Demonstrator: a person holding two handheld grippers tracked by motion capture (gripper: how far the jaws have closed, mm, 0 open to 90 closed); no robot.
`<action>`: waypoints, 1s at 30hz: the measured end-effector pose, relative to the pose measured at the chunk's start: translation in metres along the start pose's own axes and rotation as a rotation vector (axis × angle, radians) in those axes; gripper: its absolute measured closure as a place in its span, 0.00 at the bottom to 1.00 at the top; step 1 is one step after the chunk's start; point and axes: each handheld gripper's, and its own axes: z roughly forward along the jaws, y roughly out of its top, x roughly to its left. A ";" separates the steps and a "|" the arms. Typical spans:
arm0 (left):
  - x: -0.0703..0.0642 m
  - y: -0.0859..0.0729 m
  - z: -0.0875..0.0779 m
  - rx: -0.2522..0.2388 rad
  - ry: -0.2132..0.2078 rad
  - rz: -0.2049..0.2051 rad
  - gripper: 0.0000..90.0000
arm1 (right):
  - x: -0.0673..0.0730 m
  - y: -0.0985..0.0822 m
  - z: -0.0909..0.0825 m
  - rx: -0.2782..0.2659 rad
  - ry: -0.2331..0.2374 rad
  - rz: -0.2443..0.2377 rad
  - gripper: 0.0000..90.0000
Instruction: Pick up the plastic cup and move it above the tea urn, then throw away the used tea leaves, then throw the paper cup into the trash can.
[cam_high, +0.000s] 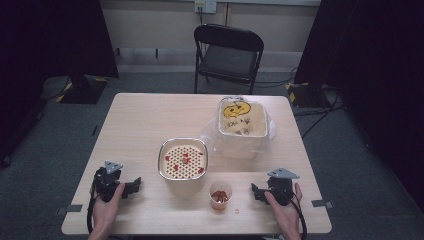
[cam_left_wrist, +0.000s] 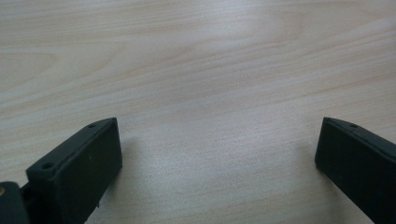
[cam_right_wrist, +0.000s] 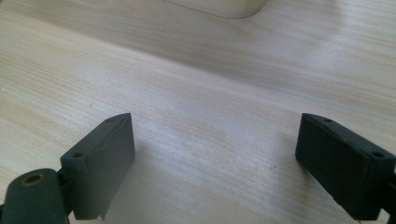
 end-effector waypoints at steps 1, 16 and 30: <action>0.000 0.000 0.000 -0.002 -0.001 -0.003 0.00 | 0.000 0.000 0.000 0.000 -0.001 0.000 0.12; 0.000 0.000 0.000 -0.001 0.000 0.000 0.00 | 0.008 0.003 -0.005 0.004 0.052 0.002 0.16; 0.000 0.000 0.000 -0.001 0.000 0.001 0.00 | 0.041 0.003 -0.029 -0.024 0.207 -0.041 0.19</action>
